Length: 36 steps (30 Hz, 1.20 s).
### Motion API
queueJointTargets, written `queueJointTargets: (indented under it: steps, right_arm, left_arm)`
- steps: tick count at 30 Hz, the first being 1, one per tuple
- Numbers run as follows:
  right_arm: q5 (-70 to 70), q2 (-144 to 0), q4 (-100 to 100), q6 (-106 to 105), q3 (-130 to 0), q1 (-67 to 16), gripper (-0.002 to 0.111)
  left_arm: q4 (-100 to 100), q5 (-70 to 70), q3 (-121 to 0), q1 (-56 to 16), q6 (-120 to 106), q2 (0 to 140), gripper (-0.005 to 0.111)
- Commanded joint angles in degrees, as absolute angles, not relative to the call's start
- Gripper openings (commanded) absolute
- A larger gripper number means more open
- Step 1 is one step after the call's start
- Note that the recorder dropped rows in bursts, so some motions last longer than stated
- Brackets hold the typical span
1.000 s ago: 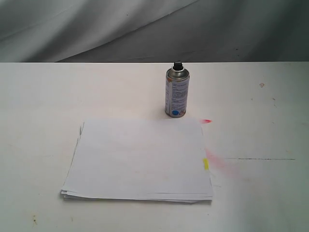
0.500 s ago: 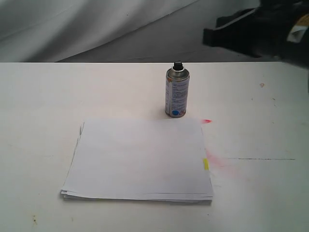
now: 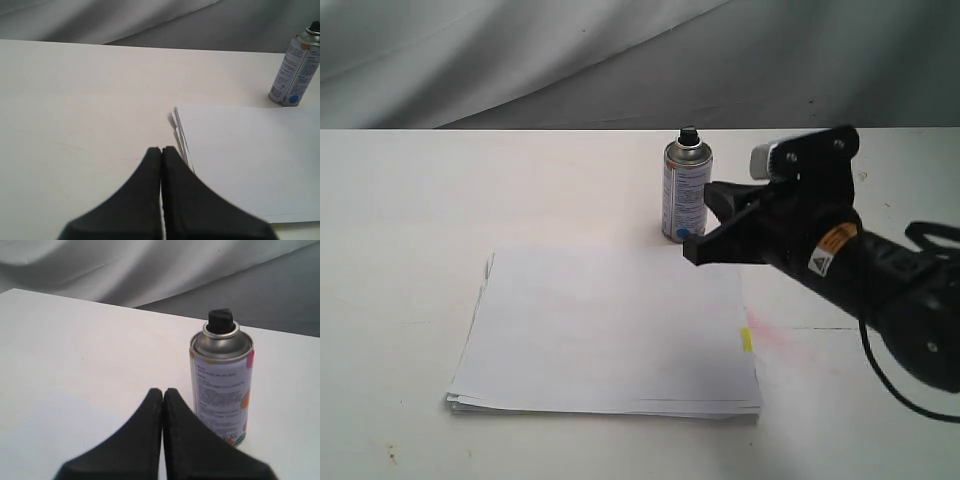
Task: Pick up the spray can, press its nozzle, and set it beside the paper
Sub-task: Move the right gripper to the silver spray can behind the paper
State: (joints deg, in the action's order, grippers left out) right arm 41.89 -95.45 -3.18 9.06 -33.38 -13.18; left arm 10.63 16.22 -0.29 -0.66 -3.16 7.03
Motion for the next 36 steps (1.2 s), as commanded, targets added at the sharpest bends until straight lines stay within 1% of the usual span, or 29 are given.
queueJointTargets:
  steps: [1, 12, 16, 25, 26, 27, 28, 29, 30, 31, 33, 34, 36]
  right_arm:
    - [52.79, -100.99, -2.53, 8.92, -30.71, -13.23, 0.000]
    - [69.96, -114.16, 2.07, 5.63, -30.82, -13.23, 0.000]
    - [69.96, -117.82, 7.15, 4.95, -33.67, -13.23, 0.000]
    - [69.96, -118.92, 8.32, 1.65, -35.49, -13.23, 0.001]
    - [69.96, -118.92, 8.32, 1.65, -35.49, -13.23, 0.004]
    - [69.96, -118.92, 8.32, 1.65, -35.49, -13.23, 0.013]
    - [69.96, -118.92, 8.08, 1.65, -35.49, -13.23, 0.021]
    - [69.38, -118.92, 7.95, 1.65, -35.49, -13.23, 0.037]
    - [68.85, -118.92, 7.95, 1.65, -35.49, -13.23, 0.046]
    - [68.74, -118.92, 7.95, 1.65, -35.49, -13.23, 0.063]
    - [68.74, -118.92, 7.95, 1.65, -35.49, -13.23, 0.077]
    - [68.74, -118.92, 7.95, 1.65, -35.49, -13.23, 0.079]
    - [68.74, -118.92, 7.95, 1.65, -35.49, -13.23, 0.079]
  left_arm:
    - [10.51, 16.03, 0.00, -0.88, -3.37, 6.90, 0.000]
    - [10.51, 16.03, 0.00, -0.88, -3.37, 6.90, 0.000]
    - [10.51, 16.03, 0.00, -0.88, -3.37, 6.90, 0.000]
    - [10.51, 16.03, 0.00, -0.88, -3.37, 6.90, 0.000]
    - [10.51, 16.03, 0.00, -0.88, -3.37, 6.90, 0.000]
    - [10.51, 16.03, 0.00, -0.88, -3.37, 6.90, 0.000]
    - [10.51, 16.03, 0.00, -0.88, -3.37, 6.90, 0.000]
    - [10.51, 16.03, 0.00, -0.88, -3.37, 6.90, 0.000]
    - [10.51, 16.03, 0.00, -0.88, -3.37, 6.90, 0.000]
    - [10.51, 16.03, 0.00, -0.88, -3.37, 6.90, 0.000]
    - [10.51, 16.03, 0.00, -0.88, -3.37, 6.90, 0.000]
    - [10.51, 16.03, 0.00, -0.88, -3.37, 6.90, 0.000]
    - [10.51, 16.03, 0.00, -0.88, -3.37, 6.90, 0.000]
